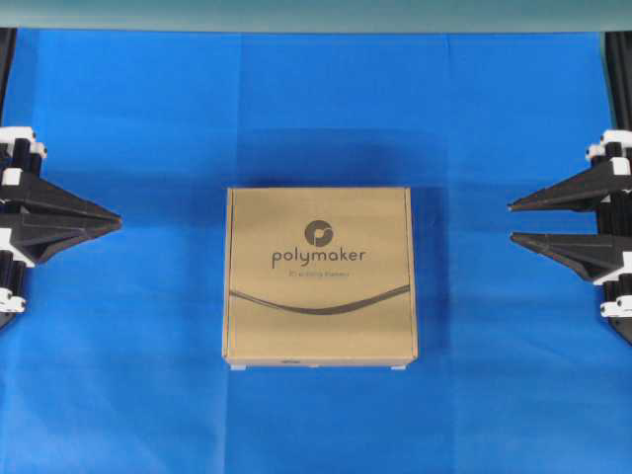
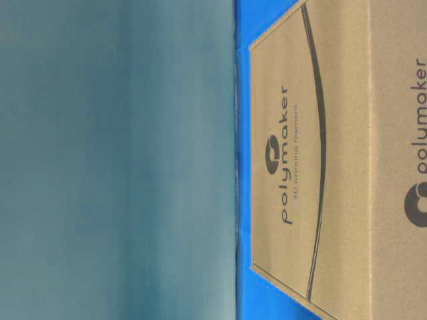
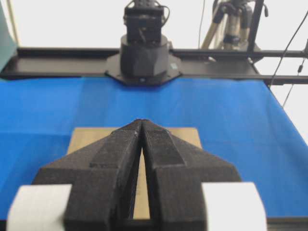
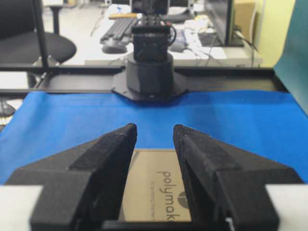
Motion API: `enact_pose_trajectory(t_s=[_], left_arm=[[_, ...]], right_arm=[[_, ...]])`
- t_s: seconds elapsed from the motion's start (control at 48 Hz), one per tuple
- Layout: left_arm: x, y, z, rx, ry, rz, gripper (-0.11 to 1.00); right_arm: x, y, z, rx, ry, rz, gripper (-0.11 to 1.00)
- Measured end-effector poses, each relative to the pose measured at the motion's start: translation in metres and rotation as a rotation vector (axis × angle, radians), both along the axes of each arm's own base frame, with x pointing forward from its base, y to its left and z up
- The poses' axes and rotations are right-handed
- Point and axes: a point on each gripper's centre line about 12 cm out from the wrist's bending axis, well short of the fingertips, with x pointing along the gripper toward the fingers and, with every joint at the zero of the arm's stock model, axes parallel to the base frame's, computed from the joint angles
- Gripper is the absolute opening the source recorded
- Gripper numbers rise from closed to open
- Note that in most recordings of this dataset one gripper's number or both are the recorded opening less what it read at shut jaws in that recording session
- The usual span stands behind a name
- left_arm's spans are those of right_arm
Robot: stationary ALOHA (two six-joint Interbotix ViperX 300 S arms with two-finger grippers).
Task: Lift up the cardboard box by clamping it between your arms.
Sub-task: 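Rotate both grippers downward beside the box's left and right sides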
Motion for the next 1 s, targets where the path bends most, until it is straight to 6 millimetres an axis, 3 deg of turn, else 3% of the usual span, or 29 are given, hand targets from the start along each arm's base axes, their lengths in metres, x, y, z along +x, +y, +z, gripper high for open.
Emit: enact_pose_trajectory(t_s=[0.063,0.167,0.25,0.459,0.688,1.0], left_arm=[[0.001,0.000,-0.002,-0.003,0.017,-0.002,0.06],[0.005,0.000,-0.007,-0.011,0.069,-0.004,0.00],[0.007,0.000,-0.006,-0.011,0.101,-0.003,0.00],[0.015,0.001,-0.017,-0.061,0.316,0.010,0.00],[0.020,0.002,-0.043,-0.064,0.567,0.022,0.00],[0.022,0.002,-0.060,-0.059,0.694,0.026,0.00]], right_arm=[[0.000,0.000,-0.001,0.002,0.009,-0.002,0.15],[0.002,-0.001,-0.012,0.023,0.103,-0.007,0.01],[0.002,-0.002,-0.018,0.039,0.199,-0.011,-0.02],[-0.001,-0.002,-0.030,0.045,0.449,-0.014,-0.02],[-0.011,-0.006,-0.058,0.057,0.726,-0.035,-0.02],[-0.018,-0.011,-0.081,0.054,0.938,-0.062,0.01]])
